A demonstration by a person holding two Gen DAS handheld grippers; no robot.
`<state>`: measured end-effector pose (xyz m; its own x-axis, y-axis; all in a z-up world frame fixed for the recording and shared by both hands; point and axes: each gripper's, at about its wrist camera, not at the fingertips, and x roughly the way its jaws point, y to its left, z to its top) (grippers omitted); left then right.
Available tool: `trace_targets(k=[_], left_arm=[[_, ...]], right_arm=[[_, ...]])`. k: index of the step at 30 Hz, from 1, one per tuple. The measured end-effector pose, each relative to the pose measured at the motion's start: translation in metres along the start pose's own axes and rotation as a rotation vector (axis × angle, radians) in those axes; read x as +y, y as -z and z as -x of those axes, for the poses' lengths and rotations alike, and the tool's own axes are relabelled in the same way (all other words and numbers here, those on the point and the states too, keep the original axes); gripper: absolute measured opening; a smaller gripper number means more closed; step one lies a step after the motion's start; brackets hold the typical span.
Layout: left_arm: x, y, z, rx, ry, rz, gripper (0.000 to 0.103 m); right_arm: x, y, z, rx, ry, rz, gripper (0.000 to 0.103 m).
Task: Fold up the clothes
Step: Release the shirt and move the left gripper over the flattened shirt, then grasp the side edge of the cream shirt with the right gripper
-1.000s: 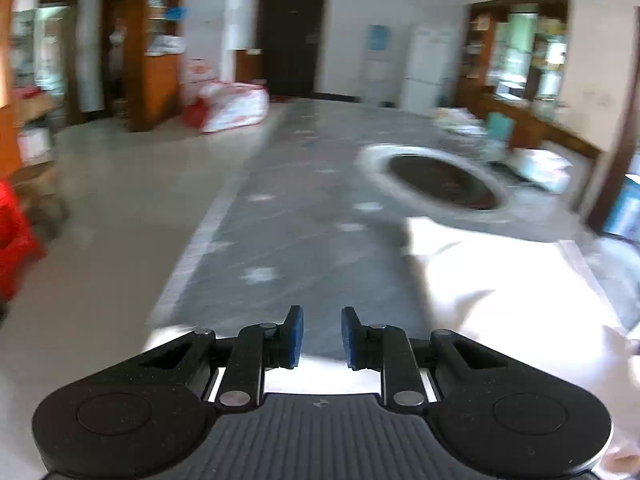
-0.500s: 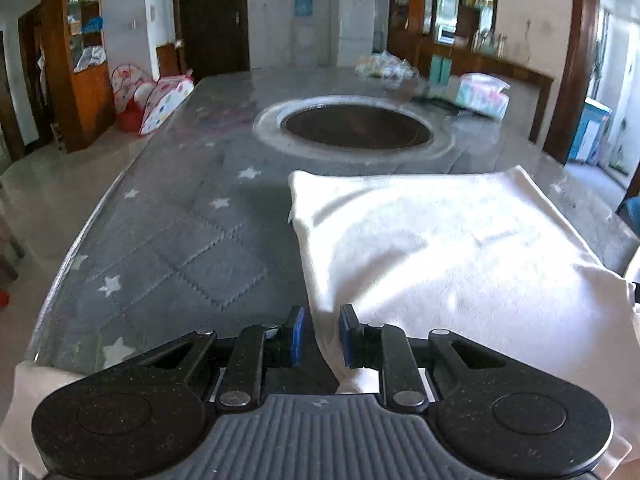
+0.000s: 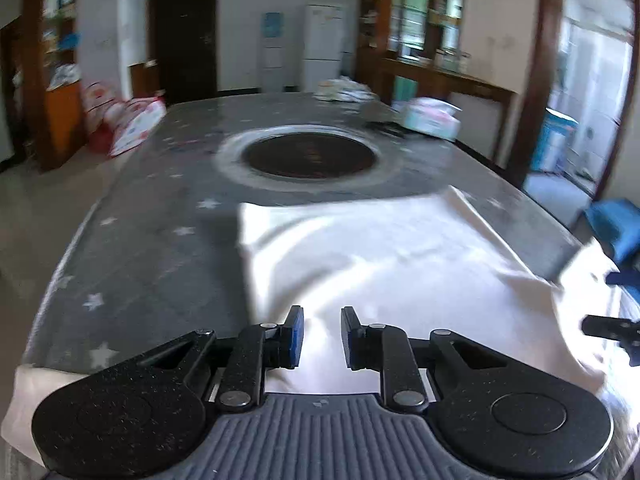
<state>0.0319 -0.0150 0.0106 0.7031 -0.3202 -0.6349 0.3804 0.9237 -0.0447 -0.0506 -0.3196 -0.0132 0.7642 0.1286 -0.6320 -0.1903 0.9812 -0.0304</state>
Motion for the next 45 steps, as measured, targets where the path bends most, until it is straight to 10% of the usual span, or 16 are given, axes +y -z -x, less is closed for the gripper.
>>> trace_targets(k=[29, 45], left_arm=[[-0.060, 0.069, 0.038, 0.002, 0.115, -0.257, 0.038], [-0.061, 0.042, 0.017, -0.006, 0.143, -0.178, 0.040]], right_arm=[[0.087, 0.010, 0.008, 0.004, -0.086, 0.321, 0.100], [0.048, 0.004, 0.029, -0.030, -0.081, 0.151, 0.100]])
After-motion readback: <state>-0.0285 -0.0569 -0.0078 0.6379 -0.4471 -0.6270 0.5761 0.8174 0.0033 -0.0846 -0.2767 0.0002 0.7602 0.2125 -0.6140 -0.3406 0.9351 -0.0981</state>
